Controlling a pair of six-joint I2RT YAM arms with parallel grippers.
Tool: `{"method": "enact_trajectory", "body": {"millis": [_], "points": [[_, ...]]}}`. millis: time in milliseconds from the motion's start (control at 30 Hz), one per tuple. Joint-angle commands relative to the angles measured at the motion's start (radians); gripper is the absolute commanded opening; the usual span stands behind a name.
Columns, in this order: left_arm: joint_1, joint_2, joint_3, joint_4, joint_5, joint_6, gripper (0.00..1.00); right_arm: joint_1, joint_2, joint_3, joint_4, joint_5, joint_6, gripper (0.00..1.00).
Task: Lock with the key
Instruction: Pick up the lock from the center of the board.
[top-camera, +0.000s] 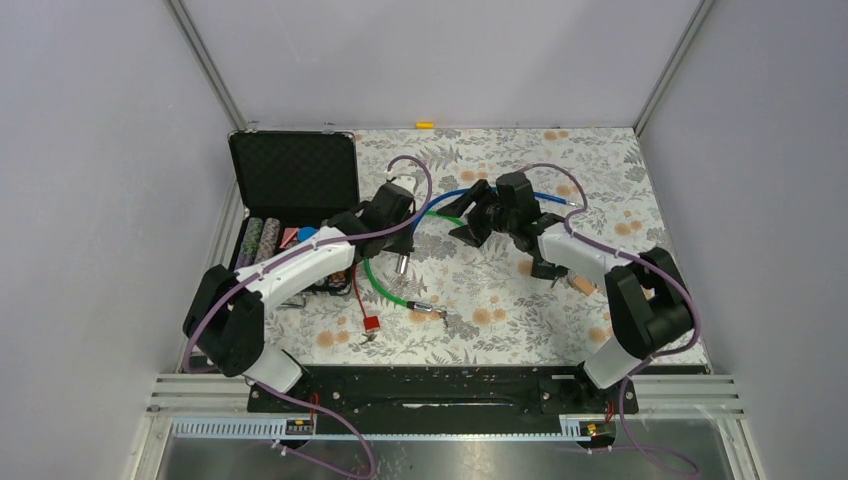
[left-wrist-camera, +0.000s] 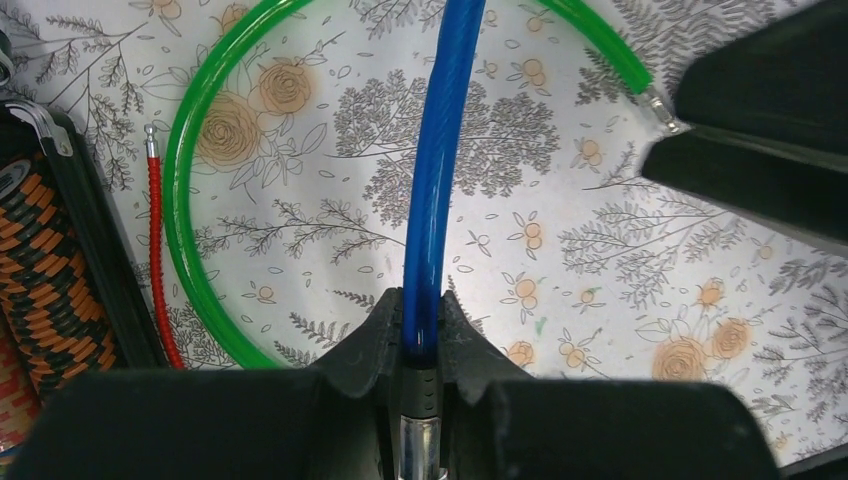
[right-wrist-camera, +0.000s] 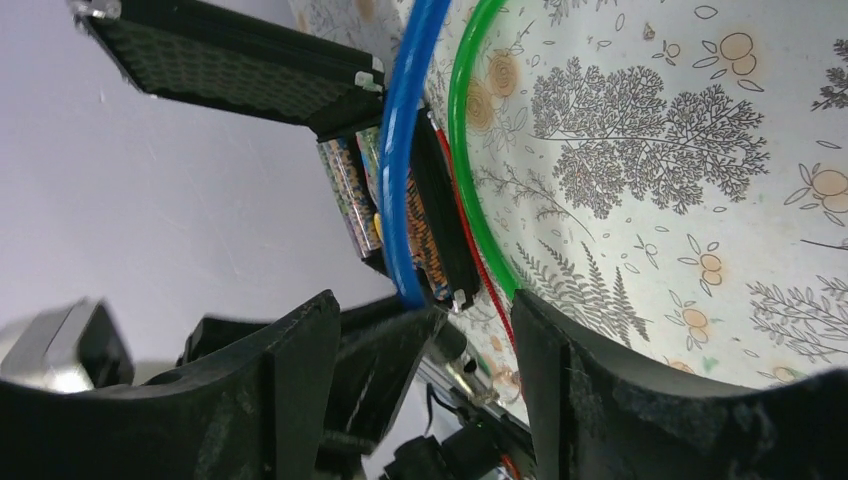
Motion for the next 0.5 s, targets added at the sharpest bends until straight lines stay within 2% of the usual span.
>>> {"method": "enact_trajectory", "body": {"millis": [0,467], "points": [[-0.024,-0.093,-0.006,0.080,-0.035,0.002,0.00,0.017,0.061,0.053,0.081,0.039,0.144,0.70],[-0.027,-0.217,-0.051,0.078,0.024,0.036,0.00,0.018,0.198,0.178,0.164,0.024,0.236,0.68]]}}
